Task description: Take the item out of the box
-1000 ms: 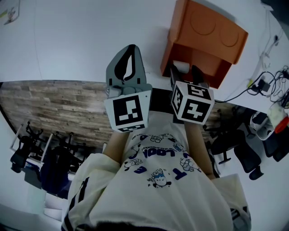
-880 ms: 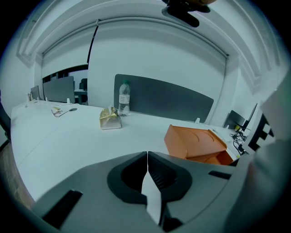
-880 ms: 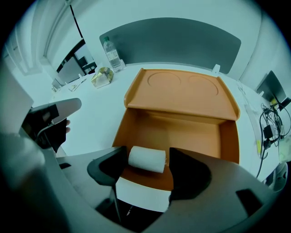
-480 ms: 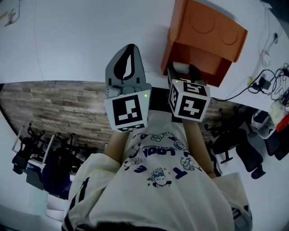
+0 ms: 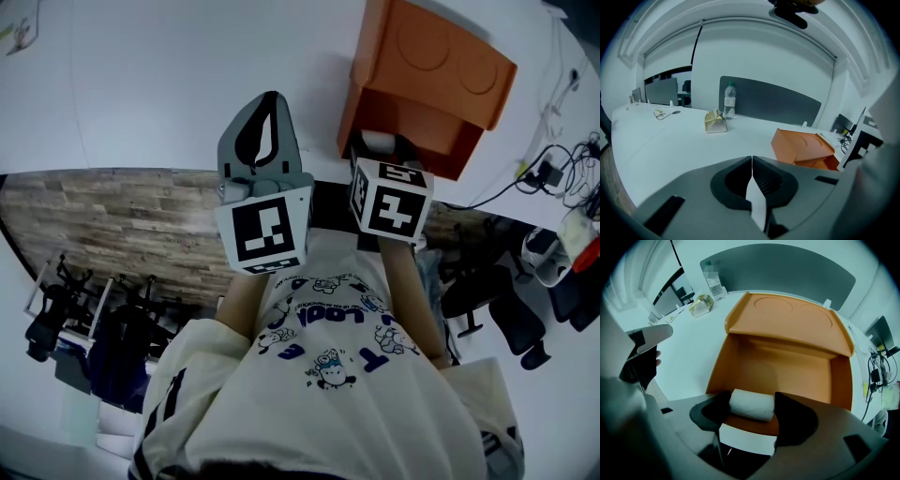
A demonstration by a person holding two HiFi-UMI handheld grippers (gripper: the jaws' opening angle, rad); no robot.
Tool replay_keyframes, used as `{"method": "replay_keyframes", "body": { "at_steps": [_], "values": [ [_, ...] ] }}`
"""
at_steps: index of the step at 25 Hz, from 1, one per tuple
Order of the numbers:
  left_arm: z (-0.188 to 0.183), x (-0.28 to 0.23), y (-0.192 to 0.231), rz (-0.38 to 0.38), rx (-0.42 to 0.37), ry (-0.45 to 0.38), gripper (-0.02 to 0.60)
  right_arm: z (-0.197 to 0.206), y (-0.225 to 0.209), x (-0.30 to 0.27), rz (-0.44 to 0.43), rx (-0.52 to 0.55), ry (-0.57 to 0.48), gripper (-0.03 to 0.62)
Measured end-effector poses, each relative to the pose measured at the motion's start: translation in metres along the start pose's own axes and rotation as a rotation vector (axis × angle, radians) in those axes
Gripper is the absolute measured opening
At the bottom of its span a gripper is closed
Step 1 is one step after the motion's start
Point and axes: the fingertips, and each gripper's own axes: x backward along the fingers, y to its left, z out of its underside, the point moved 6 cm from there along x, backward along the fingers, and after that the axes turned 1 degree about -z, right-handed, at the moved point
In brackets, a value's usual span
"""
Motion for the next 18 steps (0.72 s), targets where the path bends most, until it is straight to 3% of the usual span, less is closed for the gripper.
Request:
{"method": "replay_keyframes", "body": {
  "at_steps": [18],
  "values": [
    [0.0002, -0.0067, 0.0005, 0.005, -0.005, 0.017, 0.018, -0.002, 0.0001, -0.0076, -0.003, -0.005, 0.057, 0.283]
  ]
}}
